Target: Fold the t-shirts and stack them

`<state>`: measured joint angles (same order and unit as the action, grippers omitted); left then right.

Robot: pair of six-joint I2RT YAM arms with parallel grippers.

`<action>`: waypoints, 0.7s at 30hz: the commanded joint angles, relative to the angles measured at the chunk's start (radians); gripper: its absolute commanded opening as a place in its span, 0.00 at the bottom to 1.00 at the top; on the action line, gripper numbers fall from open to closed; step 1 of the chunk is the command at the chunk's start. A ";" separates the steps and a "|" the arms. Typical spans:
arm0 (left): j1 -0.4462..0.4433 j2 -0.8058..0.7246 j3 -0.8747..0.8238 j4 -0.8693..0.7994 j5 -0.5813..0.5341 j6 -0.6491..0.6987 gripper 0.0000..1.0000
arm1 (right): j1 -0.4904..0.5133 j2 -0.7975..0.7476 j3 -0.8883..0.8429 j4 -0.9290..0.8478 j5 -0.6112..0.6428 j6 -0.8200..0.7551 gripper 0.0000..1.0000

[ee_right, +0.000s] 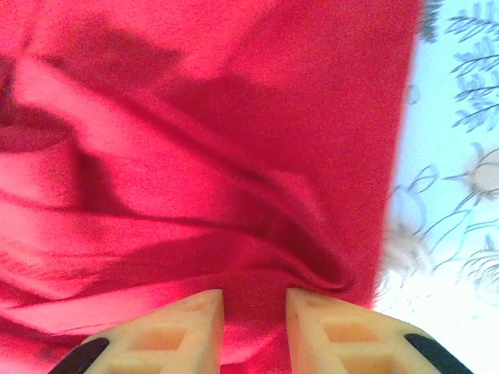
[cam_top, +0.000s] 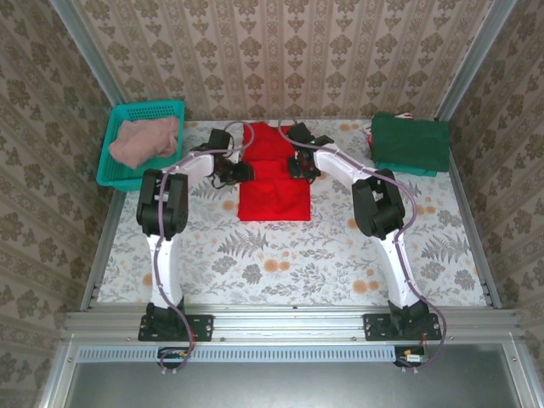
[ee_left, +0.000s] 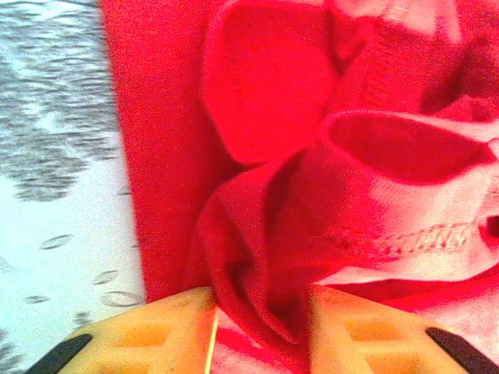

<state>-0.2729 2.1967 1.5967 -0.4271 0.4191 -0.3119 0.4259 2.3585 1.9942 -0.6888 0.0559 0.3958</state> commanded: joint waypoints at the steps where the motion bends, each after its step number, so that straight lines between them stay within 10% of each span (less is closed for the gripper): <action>1: 0.042 0.026 -0.028 -0.061 -0.067 0.007 0.36 | -0.024 0.030 0.056 -0.043 0.030 -0.004 0.29; 21: 0.008 -0.176 -0.076 -0.054 -0.095 -0.012 0.44 | 0.014 -0.067 -0.076 0.147 -0.107 0.064 0.30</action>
<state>-0.2527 2.0670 1.5433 -0.4648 0.3519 -0.3134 0.4500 2.3100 1.9095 -0.5678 -0.0273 0.4286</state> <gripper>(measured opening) 0.440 0.303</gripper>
